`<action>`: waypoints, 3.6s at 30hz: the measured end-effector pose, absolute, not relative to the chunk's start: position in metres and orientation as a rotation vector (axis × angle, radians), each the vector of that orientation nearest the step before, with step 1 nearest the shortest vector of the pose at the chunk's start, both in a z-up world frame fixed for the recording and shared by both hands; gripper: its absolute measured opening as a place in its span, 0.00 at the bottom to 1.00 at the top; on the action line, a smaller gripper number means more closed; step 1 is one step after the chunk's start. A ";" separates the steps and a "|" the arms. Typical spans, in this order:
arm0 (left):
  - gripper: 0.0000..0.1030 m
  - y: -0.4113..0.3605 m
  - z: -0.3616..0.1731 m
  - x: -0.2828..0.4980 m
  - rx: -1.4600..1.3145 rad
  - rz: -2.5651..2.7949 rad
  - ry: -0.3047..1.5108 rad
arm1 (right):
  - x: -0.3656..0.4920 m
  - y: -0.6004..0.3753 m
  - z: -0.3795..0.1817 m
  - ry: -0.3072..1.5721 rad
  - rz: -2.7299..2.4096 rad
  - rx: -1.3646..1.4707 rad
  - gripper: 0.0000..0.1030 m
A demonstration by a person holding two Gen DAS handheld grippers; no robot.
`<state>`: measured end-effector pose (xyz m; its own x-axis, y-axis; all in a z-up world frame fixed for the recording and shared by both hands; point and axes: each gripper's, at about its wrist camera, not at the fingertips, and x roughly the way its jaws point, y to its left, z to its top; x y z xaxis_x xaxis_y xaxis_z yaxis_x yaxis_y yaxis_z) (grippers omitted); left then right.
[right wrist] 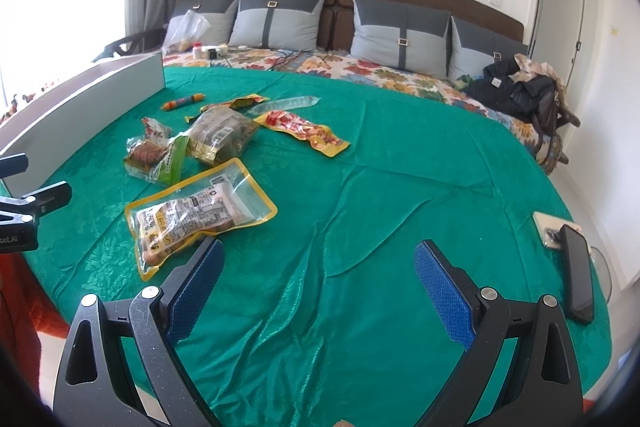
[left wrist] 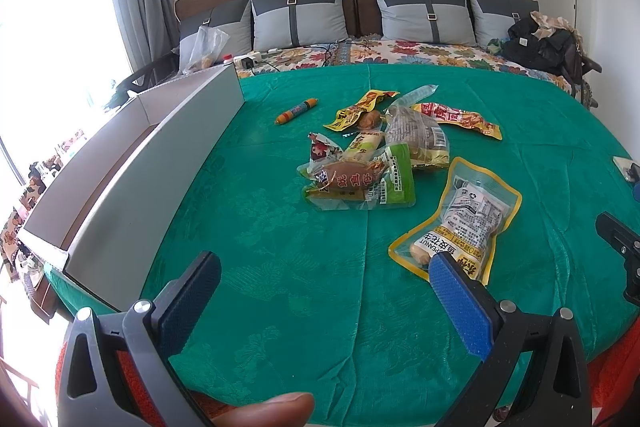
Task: Organize snacks
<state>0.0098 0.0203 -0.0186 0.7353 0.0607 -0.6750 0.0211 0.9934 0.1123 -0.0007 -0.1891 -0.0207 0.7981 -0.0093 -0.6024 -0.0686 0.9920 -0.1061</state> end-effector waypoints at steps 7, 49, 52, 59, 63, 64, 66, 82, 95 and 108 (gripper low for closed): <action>1.00 0.028 -0.035 0.020 0.071 0.030 0.819 | 0.006 -0.202 -0.033 0.727 0.083 -0.017 0.95; 1.00 0.092 -0.106 0.064 -0.069 0.102 1.007 | 0.057 -0.253 -0.091 0.934 -0.205 0.092 0.96; 1.00 0.092 -0.106 0.063 -0.065 0.098 1.002 | 0.058 -0.253 -0.092 0.920 -0.204 0.091 0.96; 1.00 0.093 -0.107 0.058 -0.044 0.066 0.961 | 0.060 -0.253 -0.093 0.913 -0.192 0.085 0.96; 1.00 0.095 -0.105 0.062 -0.034 0.042 0.995 | 0.063 -0.252 -0.093 0.907 -0.194 0.084 0.96; 1.00 0.096 -0.103 0.065 -0.033 0.039 1.027 | 0.063 -0.252 -0.093 0.906 -0.194 0.084 0.96; 1.00 0.095 -0.100 0.077 -0.025 0.009 1.124 | 0.063 -0.253 -0.093 0.905 -0.193 0.085 0.96; 1.00 0.001 -0.029 0.191 0.378 -0.417 0.993 | 0.063 -0.253 -0.092 0.900 -0.195 0.085 0.96; 1.00 0.017 -0.049 0.148 0.172 -0.695 1.150 | 0.064 -0.252 -0.093 0.900 -0.195 0.084 0.96; 1.00 0.041 -0.029 0.129 0.106 -0.746 1.156 | 0.065 -0.250 -0.090 0.899 -0.190 0.083 0.96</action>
<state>0.1285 0.0413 -0.0285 0.1944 -0.4788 -0.8561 0.5830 0.7583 -0.2917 0.0650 -0.2500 -0.0904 0.6073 -0.1295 -0.7839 0.1986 0.9800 -0.0080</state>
